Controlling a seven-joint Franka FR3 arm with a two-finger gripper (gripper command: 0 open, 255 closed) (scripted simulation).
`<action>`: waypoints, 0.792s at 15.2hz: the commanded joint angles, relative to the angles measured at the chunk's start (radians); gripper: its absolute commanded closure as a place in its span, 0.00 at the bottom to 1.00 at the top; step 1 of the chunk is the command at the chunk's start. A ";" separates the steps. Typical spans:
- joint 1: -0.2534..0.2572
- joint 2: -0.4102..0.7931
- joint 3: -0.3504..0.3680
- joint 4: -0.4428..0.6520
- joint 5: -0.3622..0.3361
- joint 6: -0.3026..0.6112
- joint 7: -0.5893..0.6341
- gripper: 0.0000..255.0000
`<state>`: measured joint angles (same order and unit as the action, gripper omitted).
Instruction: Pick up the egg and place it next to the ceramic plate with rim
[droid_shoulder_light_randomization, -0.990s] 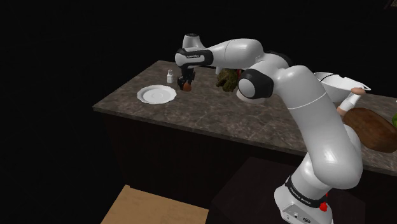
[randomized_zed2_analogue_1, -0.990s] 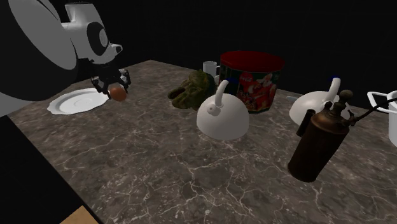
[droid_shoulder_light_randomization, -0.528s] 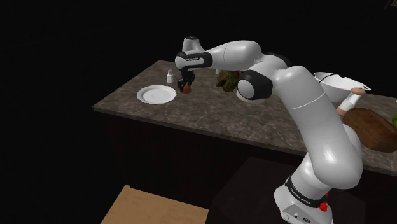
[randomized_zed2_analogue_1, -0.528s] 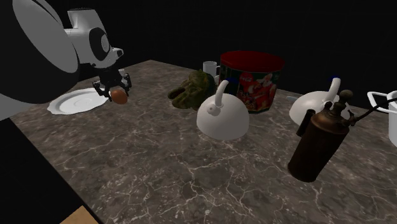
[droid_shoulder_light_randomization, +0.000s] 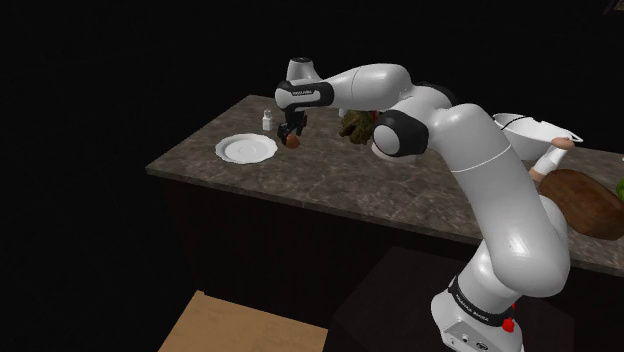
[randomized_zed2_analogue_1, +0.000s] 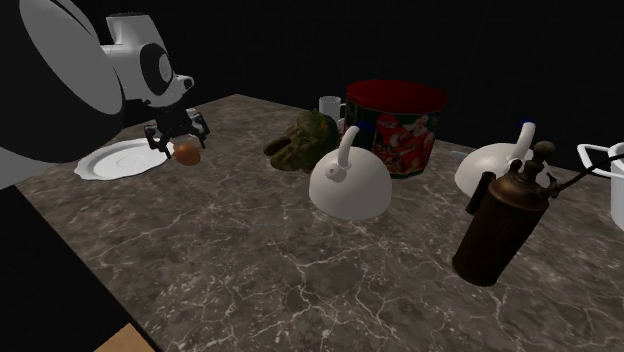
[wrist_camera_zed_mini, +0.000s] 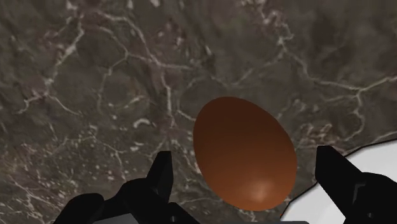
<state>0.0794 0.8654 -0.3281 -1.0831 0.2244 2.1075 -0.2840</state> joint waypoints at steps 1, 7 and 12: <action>0.000 0.000 0.000 0.000 0.000 0.000 0.000 0.00; 0.014 -0.078 -0.013 -0.010 -0.015 -0.068 0.005 0.00; 0.014 -0.077 -0.013 -0.009 -0.015 -0.068 0.006 0.00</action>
<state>0.0937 0.7882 -0.3409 -1.0921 0.2095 2.0397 -0.2784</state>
